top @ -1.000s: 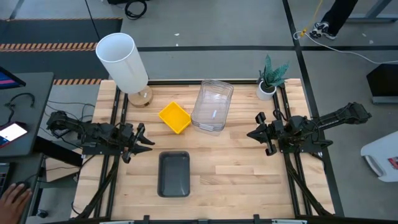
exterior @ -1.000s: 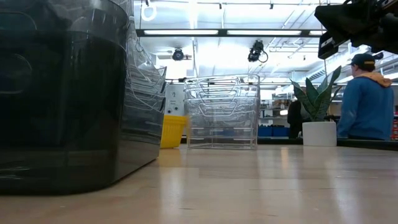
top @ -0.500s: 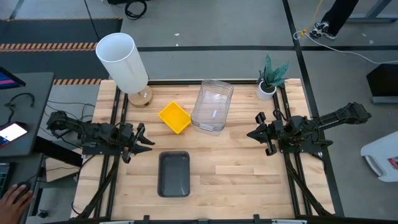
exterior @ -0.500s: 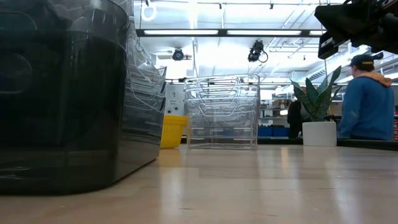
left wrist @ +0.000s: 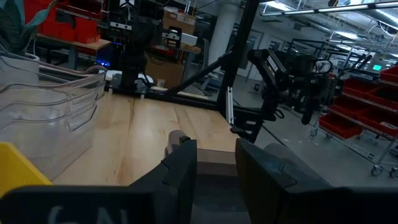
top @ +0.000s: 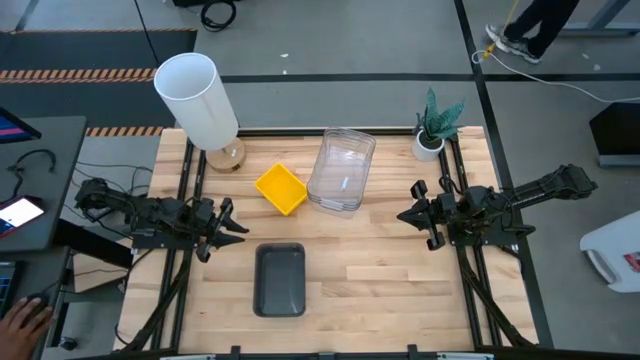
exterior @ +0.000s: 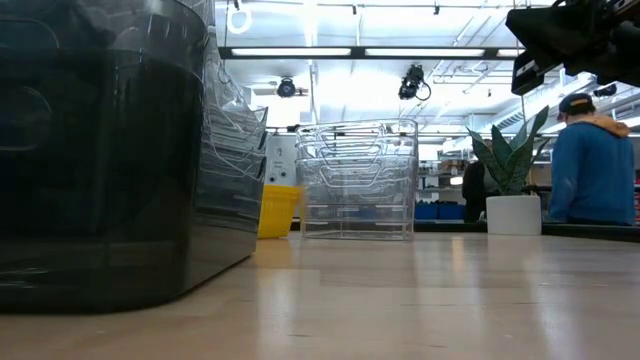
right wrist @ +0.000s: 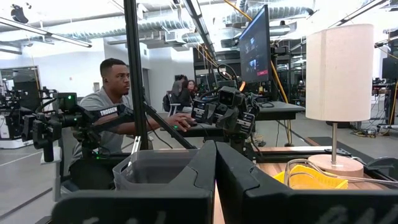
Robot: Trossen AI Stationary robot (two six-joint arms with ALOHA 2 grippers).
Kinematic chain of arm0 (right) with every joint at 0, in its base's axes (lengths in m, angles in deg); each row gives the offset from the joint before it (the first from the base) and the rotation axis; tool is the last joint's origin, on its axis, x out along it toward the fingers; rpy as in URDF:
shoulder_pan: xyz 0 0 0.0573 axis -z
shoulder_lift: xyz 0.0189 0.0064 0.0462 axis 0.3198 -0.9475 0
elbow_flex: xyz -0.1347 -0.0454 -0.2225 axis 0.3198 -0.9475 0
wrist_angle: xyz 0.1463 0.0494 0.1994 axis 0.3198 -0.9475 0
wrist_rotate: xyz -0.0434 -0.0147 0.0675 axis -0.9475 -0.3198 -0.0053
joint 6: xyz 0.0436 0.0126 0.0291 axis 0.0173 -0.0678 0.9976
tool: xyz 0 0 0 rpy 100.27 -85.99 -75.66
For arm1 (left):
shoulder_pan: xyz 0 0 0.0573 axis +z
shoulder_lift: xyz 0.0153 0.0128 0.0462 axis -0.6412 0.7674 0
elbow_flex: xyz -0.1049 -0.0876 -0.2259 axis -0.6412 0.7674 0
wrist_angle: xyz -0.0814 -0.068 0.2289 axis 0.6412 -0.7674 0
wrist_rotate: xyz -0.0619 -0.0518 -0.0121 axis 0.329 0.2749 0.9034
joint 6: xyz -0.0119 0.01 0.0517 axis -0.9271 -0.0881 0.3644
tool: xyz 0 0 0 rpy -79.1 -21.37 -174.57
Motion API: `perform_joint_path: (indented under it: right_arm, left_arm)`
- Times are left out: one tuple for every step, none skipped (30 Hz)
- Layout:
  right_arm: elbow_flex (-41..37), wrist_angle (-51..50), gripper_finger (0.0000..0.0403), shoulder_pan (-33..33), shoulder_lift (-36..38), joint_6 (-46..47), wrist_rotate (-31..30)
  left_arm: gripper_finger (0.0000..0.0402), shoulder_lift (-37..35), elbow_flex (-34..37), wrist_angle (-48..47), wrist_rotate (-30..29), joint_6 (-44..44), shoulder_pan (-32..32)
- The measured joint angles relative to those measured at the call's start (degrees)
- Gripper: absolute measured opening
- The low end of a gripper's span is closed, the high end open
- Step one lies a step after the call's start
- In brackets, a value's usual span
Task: Stack baskets by color
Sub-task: Return to Home Position
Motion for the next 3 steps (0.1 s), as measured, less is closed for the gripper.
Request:
perform_joint_path:
  right_arm:
    - [0.0,0.0,0.0016,0.0,0.0,0.0,0.0]
    - [0.0,0.0,0.0016,0.0,0.0,0.0,0.0]
    - [0.0,0.0,0.0016,0.0,0.0,0.0,0.0]
  left_arm:
    - [0.0117,0.0,0.0,0.0,0.0,0.0,0.0]
    - [0.0117,0.0,0.0,0.0,0.0,0.0,0.0]
    - [0.0117,0.0,0.0,0.0,0.0,0.0,0.0]
